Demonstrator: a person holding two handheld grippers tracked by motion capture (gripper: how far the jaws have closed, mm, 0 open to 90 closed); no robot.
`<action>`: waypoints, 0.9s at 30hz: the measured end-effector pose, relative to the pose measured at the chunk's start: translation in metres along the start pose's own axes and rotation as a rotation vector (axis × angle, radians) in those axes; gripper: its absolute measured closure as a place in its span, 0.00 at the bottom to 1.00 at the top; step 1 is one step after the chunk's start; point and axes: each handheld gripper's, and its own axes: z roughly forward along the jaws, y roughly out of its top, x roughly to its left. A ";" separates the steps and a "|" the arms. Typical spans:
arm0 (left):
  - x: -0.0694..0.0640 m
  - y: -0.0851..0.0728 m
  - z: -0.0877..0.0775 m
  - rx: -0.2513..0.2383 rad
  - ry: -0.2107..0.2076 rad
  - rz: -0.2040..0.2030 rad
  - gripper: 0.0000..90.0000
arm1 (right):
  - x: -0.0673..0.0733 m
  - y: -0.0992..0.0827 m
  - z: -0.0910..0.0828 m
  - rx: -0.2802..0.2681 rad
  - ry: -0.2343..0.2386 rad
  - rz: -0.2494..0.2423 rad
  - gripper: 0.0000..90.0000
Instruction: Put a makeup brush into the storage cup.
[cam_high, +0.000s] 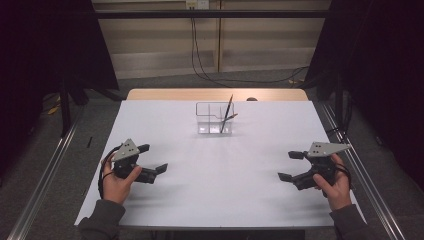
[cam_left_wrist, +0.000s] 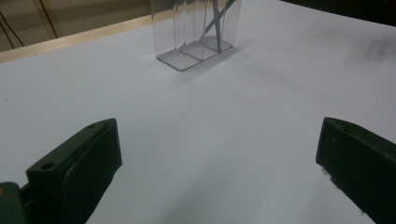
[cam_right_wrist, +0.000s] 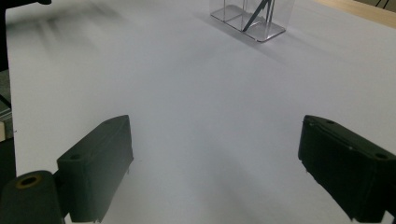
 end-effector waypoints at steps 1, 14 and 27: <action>0.000 -0.001 0.000 -0.004 -0.009 -0.001 0.00 | 0.000 0.000 0.000 0.001 0.000 0.000 0.10; -0.002 -0.003 -0.005 0.007 -0.014 0.003 0.00 | 0.001 -0.002 -0.002 0.006 -0.007 0.000 0.10; -0.003 -0.003 -0.005 0.016 -0.029 0.007 0.00 | 0.001 -0.003 -0.003 0.005 -0.010 -0.002 0.10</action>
